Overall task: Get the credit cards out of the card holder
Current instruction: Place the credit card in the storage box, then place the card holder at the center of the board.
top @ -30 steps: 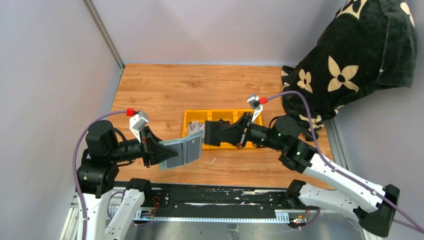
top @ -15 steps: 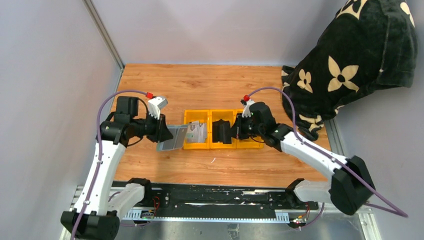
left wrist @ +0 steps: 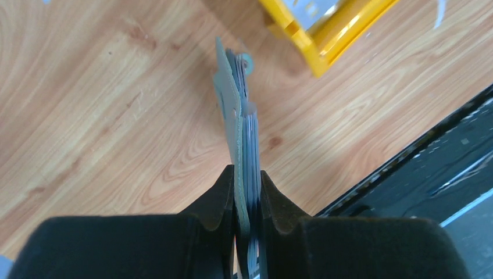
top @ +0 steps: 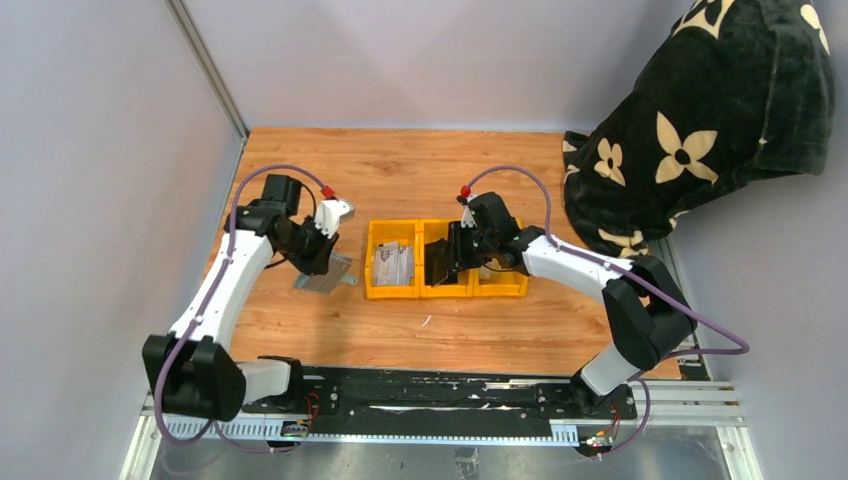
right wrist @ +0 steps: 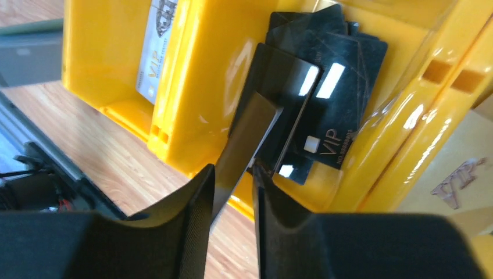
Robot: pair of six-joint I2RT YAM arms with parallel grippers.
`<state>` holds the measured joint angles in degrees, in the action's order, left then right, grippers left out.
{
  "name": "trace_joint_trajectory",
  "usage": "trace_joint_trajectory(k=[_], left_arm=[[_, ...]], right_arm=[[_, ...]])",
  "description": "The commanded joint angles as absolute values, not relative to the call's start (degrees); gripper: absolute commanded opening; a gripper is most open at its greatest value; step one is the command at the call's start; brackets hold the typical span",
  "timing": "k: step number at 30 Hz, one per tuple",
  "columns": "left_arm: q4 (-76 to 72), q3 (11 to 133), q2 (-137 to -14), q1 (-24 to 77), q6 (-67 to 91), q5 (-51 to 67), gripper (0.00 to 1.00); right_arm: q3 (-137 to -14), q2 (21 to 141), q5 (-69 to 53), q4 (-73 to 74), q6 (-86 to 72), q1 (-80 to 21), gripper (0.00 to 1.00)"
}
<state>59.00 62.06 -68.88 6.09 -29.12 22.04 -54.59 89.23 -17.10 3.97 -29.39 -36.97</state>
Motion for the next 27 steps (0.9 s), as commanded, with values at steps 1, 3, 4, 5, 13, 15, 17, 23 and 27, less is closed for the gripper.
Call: trace_joint_trajectory(k=[1,3,4,5,13,15,17,23,27], left_arm=[[58.52,60.97,-75.05,6.24,-38.11,14.16,0.02],[56.44,61.14,-78.04,6.23,-38.73,9.52,0.03],[54.99,61.29,-79.67,6.24,-38.76,7.7,0.03],[52.97,61.41,-81.05,6.24,-38.64,4.16,0.04],[27.01,56.36,-84.54,7.16,-37.15,-12.02,0.1],[19.95,53.13,-83.95,9.76,-37.73,-16.08,0.11],[12.33,47.83,-83.29,13.2,-39.88,-20.55,0.19],[17.09,43.33,-83.05,19.17,-35.61,-15.38,0.65],[22.0,42.7,-81.17,19.15,-31.33,-7.1,0.81]], right_arm=[[-56.66,89.51,-12.45,5.78,-28.24,-36.43,0.42],[-57.11,88.6,-10.41,6.49,-27.98,-36.5,0.51],[-57.35,87.96,-9.68,6.96,-27.94,-36.51,0.54],[-57.53,87.09,-8.34,7.29,-27.83,-36.61,0.56],[-57.32,78.21,-2.64,7.92,-27.06,-37.85,0.6],[-56.91,76.11,-2.57,7.63,-27.42,-37.86,0.6],[-56.2,74.17,-2.64,6.8,-27.82,-37.9,0.6],[-54.93,70.79,-2.94,7.33,-28.12,-37.82,0.6],[-53.31,69.2,-2.77,7.31,-28.21,-37.79,0.61]])
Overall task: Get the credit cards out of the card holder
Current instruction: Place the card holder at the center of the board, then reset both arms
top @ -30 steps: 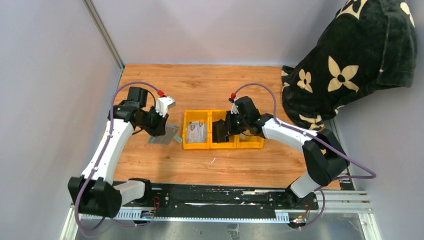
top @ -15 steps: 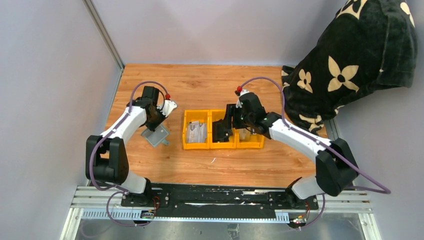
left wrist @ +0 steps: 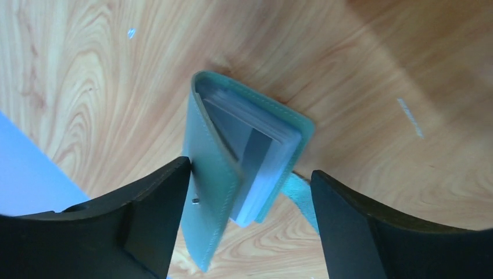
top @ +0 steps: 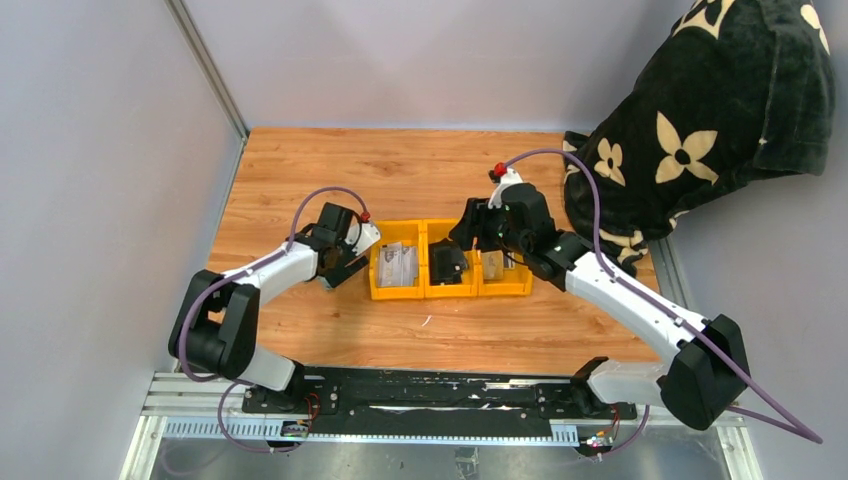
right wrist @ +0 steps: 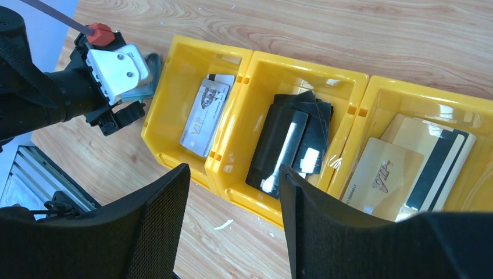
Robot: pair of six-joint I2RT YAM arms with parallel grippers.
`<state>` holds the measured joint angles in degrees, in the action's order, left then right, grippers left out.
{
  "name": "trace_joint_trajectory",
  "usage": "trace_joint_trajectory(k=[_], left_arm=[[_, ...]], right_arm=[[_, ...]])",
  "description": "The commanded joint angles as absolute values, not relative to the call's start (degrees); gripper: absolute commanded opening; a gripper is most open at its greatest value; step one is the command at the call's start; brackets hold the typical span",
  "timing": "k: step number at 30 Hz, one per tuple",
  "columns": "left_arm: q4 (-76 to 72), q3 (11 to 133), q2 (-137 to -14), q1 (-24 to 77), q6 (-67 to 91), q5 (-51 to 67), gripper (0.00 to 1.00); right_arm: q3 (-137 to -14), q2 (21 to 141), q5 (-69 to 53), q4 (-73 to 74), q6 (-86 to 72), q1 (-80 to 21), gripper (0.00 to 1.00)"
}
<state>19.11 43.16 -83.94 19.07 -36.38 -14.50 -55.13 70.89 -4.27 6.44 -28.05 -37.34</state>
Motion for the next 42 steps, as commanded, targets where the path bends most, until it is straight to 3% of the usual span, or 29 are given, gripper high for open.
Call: trace_joint_trajectory(k=[1,10,14,18,27,31,37,42], left_arm=[[23.2,42.53,-80.15,19.16,-30.19,-5.34,0.84],[31.26,44.79,-68.65,15.58,-24.68,6.75,0.88],[32.48,47.59,-62.57,7.16,-23.21,13.36,0.96],[27.88,45.41,-57.0,2.82,-22.48,12.91,1.0],[-1.7,30.51,-53.5,-2.85,-16.66,9.61,1.0],[-13.89,28.18,-59.39,-6.04,-11.81,11.19,1.0],[-29.37,23.26,-70.3,-7.61,-3.94,15.2,1.0],[-51.64,15.83,-74.79,-8.52,1.93,16.83,1.0]], right_arm=[[-52.79,68.67,-2.73,7.3,-28.15,-37.73,0.62],[-50.42,63.18,-0.09,7.14,-25.79,-36.39,0.66],[-48.14,59.5,6.34,8.89,-23.53,-33.25,0.78],[-41.47,54.67,17.48,7.84,-22.17,-29.51,0.81],[-22.86,50.38,46.04,-17.63,-7.84,-22.82,0.87],[-21.78,55.18,46.3,-18.45,-11.44,-14.91,0.87],[-13.13,58.87,43.22,-37.6,-7.78,-8.27,0.88],[-11.41,63.55,38.4,-43.07,-6.33,-4.62,0.88]])
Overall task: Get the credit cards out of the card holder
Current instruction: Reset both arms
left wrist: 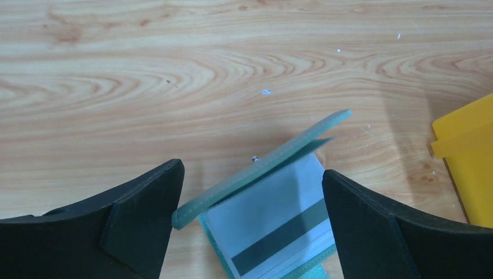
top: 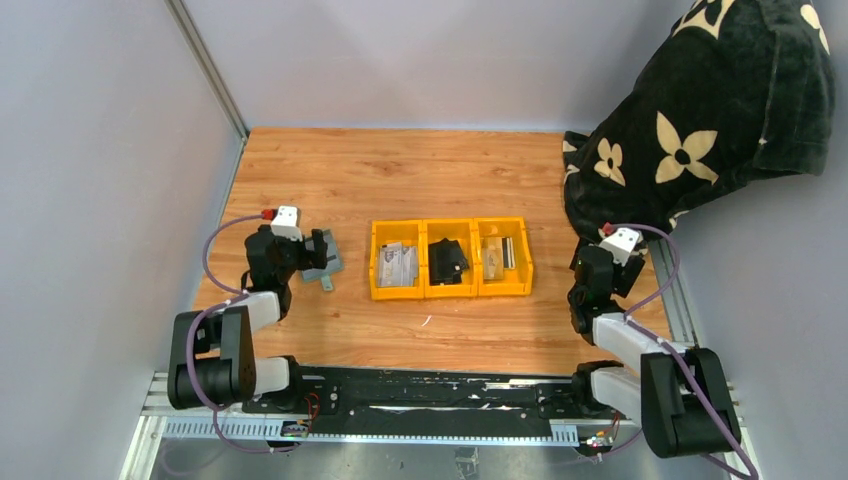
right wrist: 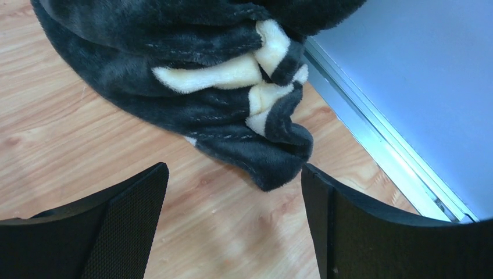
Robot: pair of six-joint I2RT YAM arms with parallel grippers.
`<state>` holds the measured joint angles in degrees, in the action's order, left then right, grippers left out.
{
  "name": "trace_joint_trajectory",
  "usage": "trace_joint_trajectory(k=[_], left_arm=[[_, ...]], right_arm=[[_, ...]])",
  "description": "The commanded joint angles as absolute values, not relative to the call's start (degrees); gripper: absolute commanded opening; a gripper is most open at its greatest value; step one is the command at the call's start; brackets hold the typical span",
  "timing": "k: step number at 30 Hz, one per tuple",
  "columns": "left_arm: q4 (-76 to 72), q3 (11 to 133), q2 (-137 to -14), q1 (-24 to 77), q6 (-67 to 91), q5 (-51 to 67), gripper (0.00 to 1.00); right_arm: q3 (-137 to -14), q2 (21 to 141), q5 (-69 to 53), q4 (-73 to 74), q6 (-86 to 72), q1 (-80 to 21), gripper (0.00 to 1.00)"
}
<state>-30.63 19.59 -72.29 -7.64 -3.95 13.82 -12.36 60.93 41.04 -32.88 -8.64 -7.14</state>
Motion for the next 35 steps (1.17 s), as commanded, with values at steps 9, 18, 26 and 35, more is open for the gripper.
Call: trace_joint_trajectory(k=[9,18,26,35], left_arm=[[-69.91,6.04,-76.35,-3.67,-1.22,7.68,1.0],[-61.08,11.36,-78.41,-0.62,-1.77,0.18,1.0],[-61.58,11.16,-78.56,-0.62,-1.76,0.18,1.0],[-60.77,11.47,-78.58,-0.62,-2.21,0.18,1.0]], right_arm=[[-10.27,77.88,17.83,-59.95,3.41,-3.77,0.88],[-11.03,82.32,19.69,-65.3,3.79,-3.46,0.91],[-11.43,80.98,19.58,-62.38,3.5,-3.56,0.92],[-11.41,80.95,19.57,-62.4,3.52,-3.54,0.92]])
